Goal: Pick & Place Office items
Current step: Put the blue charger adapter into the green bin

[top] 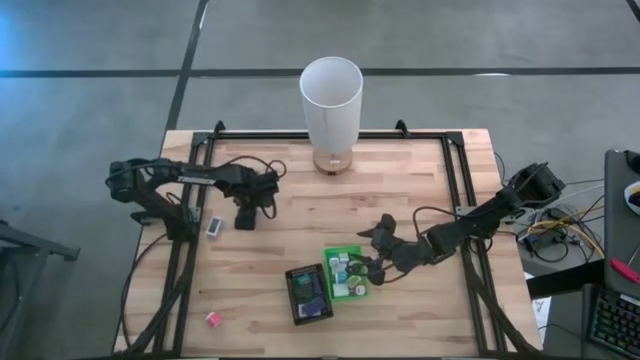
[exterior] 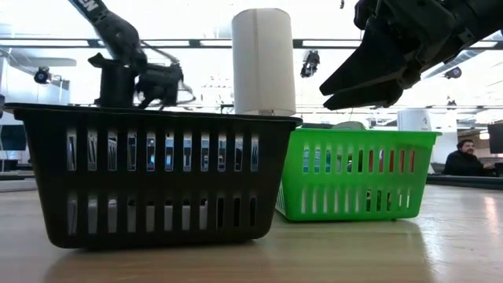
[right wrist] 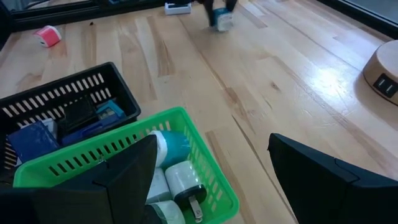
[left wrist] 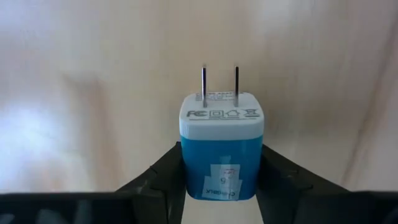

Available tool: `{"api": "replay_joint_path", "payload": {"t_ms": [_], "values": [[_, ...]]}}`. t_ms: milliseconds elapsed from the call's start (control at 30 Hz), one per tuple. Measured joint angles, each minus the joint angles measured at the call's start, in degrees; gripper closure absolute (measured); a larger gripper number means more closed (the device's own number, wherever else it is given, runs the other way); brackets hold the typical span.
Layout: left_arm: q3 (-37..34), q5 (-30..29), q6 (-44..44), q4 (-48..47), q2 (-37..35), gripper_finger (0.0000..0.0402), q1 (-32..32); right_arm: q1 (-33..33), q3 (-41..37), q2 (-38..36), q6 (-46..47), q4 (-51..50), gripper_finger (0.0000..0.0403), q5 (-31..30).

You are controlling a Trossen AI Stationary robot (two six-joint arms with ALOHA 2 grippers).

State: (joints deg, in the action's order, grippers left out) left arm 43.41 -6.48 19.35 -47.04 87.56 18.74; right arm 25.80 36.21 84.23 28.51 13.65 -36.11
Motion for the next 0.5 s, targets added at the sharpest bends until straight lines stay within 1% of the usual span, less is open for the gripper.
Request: {"api": "replay_joint_path", "payload": {"t_ms": [200,367,500], "values": [[7.0,0.2,0.4,-1.8,-1.7,0.0255,0.0,0.0,0.0,0.0,0.0,-0.1,0.0101,0.0],[13.8,2.4,-2.4,-6.7,-2.0,0.0255,-0.8,0.0,0.0,0.0,-0.2,-0.2,0.0101,0.0],[18.2,5.6,-5.0,-7.2,-2.2,0.0255,-3.2,0.0,0.0,0.0,-0.2,-2.0,0.0101,0.1]]}}
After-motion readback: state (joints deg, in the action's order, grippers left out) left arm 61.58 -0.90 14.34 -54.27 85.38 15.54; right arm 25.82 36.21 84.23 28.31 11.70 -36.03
